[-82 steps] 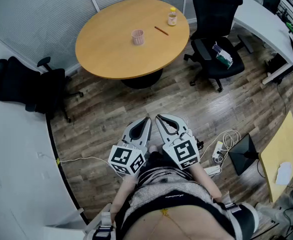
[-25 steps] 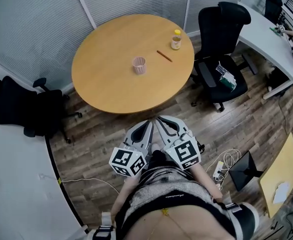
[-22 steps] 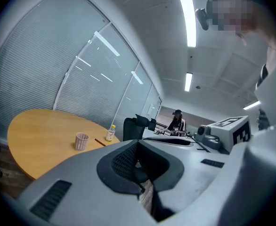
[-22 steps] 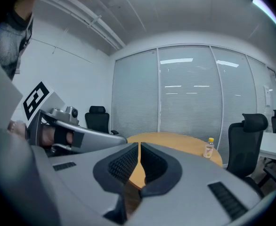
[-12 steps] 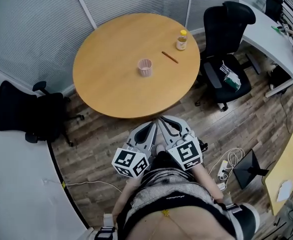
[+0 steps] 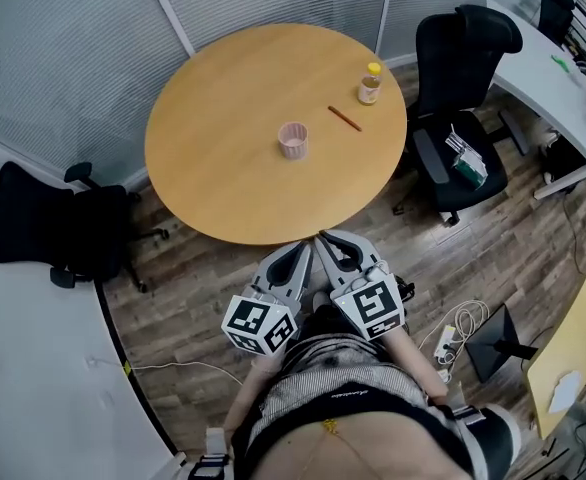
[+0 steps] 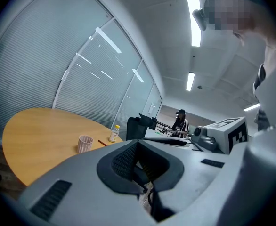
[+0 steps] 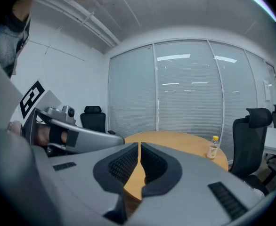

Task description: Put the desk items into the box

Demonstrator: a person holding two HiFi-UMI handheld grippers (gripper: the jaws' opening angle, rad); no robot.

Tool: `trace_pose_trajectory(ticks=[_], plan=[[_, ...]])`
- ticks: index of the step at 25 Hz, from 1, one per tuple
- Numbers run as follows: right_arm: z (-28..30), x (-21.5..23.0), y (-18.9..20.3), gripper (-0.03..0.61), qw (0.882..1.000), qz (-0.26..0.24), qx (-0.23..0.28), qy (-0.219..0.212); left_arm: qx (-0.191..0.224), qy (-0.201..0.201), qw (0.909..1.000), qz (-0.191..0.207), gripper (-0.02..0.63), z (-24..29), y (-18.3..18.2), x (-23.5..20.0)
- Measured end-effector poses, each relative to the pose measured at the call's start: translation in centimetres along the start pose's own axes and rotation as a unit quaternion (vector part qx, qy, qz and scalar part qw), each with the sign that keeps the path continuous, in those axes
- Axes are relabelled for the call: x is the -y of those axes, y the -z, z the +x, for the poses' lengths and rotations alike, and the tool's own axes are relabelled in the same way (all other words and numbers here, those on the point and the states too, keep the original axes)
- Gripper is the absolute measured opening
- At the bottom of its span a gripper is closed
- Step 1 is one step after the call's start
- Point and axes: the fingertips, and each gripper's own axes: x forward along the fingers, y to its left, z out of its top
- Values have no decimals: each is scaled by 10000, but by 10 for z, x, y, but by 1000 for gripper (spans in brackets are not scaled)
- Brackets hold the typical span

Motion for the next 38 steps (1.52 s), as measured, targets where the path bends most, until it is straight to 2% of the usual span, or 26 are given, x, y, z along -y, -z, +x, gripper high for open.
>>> trace_pose_trajectory(ticks=[5, 15, 24, 32, 38], plan=[[23, 22, -8, 31, 9997, -98, -55, -239, 31, -106, 9999, 2, 18, 29, -15, -13], [56, 86, -30, 31, 9990, -141, 28, -434, 122, -348, 9993, 60, 18, 92, -47, -33], [64, 135, -30, 31, 9982, -154, -13, -577, 87, -480, 9988, -22, 18, 141, -53, -33], [63, 175, -39, 31, 9978, -13, 153, -647, 155, -647, 9978, 6, 18, 176, -60, -28], [68, 195, -33, 31, 9959, -119, 90, -888, 211, -860, 9961, -45, 18, 197, -57, -29]])
